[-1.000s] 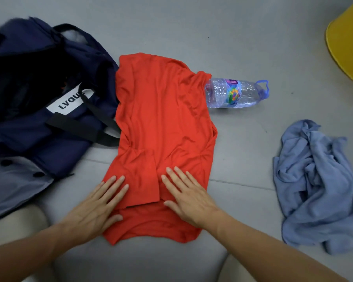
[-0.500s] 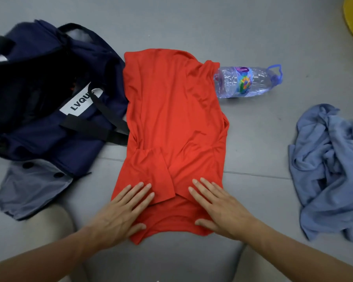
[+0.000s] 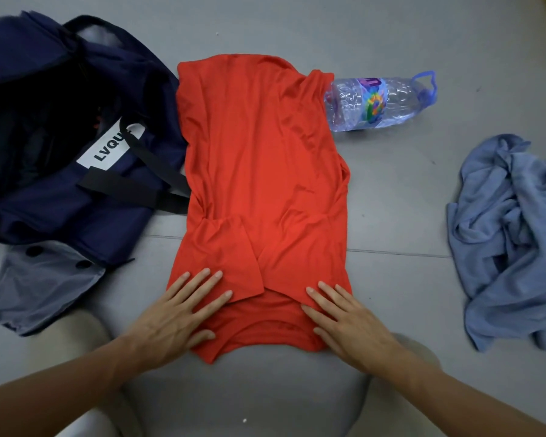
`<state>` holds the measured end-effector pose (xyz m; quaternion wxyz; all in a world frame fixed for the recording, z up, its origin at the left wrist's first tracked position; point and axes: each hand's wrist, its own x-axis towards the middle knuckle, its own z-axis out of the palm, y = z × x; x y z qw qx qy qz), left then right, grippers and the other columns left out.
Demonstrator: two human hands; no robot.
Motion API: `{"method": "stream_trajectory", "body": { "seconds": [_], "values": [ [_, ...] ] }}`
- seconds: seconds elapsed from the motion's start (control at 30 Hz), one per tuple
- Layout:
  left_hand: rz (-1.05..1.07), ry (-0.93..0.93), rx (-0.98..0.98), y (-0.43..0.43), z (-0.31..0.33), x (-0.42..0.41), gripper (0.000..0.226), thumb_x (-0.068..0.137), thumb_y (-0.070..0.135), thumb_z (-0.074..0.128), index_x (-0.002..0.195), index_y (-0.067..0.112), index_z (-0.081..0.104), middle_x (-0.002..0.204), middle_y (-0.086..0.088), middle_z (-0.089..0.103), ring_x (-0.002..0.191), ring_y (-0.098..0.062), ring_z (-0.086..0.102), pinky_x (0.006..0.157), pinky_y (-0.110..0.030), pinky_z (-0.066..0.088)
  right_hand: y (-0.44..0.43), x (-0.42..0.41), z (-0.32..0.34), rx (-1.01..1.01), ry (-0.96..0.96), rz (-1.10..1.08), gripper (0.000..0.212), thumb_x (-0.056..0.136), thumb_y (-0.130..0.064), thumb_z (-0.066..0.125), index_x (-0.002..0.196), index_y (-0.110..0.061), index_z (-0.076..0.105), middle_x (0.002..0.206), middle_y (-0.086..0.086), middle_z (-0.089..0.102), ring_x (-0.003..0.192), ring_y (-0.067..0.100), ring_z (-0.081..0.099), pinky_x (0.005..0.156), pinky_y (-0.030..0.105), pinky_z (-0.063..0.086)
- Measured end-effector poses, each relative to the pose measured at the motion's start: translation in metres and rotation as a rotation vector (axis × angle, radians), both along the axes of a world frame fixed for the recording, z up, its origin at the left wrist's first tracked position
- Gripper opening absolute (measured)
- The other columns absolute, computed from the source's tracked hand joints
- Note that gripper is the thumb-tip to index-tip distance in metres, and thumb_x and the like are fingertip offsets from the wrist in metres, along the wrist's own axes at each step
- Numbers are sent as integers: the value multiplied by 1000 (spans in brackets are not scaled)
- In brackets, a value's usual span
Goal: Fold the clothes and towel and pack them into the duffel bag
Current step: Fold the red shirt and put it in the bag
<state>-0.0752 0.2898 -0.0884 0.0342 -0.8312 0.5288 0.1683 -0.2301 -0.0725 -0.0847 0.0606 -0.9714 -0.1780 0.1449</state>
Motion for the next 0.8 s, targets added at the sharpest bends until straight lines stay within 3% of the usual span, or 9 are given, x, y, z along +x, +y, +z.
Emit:
{"method": "stream_trajectory", "body": {
  "seconds": [0.17,0.4,0.57,0.63,0.8],
  "values": [
    [-18,8,39,9,-1,1,80,95,67,37,160,22,22,166,-15,16,153,-34,16,118,-52,19,-7,-10,1,7,-18,-6,47,102,-43,40,137,-18,60,154,2,46,145,26,38,116,44,26],
    [-59,21,52,6,10,-2,85,94,71,40,160,20,22,166,-15,15,153,-36,16,118,-53,20,-19,-37,7,0,21,59,51,99,-53,47,143,-29,54,155,5,44,144,29,38,118,46,24],
    [-142,53,-14,10,18,-11,88,91,73,46,157,16,31,164,-13,25,151,-33,24,116,-49,22,8,-30,10,-36,99,72,90,83,-61,61,157,-23,28,162,7,29,149,26,29,117,45,19],
    [-148,65,16,15,16,-12,94,87,73,51,158,17,27,165,-13,22,152,-32,22,117,-46,20,14,-25,8,-52,110,57,97,78,-59,67,157,-19,28,164,9,26,150,27,27,117,47,19],
    [-78,87,50,22,8,-11,93,84,56,53,160,17,18,166,-12,17,152,-33,22,118,-46,19,5,-12,3,-60,95,15,89,74,-43,69,152,-12,39,160,9,34,147,28,33,115,46,23]
  ]
}}
